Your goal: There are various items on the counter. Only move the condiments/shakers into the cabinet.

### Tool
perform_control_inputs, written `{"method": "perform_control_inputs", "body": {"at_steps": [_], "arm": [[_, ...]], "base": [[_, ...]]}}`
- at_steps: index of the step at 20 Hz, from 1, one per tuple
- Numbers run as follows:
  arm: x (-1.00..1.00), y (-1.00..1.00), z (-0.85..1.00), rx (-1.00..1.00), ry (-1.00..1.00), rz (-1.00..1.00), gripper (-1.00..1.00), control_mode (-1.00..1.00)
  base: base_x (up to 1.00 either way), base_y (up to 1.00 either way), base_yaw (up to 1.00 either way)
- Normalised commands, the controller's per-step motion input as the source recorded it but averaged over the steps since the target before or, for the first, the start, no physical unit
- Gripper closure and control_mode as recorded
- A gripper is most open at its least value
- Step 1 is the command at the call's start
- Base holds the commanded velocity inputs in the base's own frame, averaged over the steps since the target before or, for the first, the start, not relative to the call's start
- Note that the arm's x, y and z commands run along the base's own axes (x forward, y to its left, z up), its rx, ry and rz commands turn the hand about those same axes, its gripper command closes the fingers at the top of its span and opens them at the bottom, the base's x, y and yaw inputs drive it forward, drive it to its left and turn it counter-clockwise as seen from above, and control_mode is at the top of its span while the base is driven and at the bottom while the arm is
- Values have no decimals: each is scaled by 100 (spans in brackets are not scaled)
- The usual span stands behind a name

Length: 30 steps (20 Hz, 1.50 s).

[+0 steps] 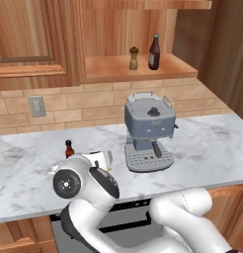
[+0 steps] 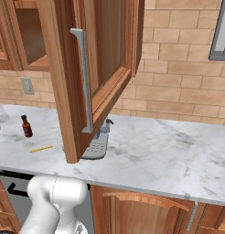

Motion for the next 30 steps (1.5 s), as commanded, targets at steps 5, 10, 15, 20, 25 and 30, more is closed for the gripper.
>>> {"method": "perform_control_inputs", "body": {"at_steps": [5,10,15,20,25,30], "arm": [[27,73,-3,-3,2,0,-100,-100],[28,47,-2,0,-10,-2,-100,-100],[1,2,-30,0,-32,0,-100,-100],[0,0,-37,1,-37,-3,-100,-100],[0,0,-8,9,-18,-3,-100,-100],[5,0,0,0,0,0,-100,-100]], "base": [[0,0,0],[0,0,0],[0,0,0],[0,0,0],[0,0,0],[0,0,0]]}}
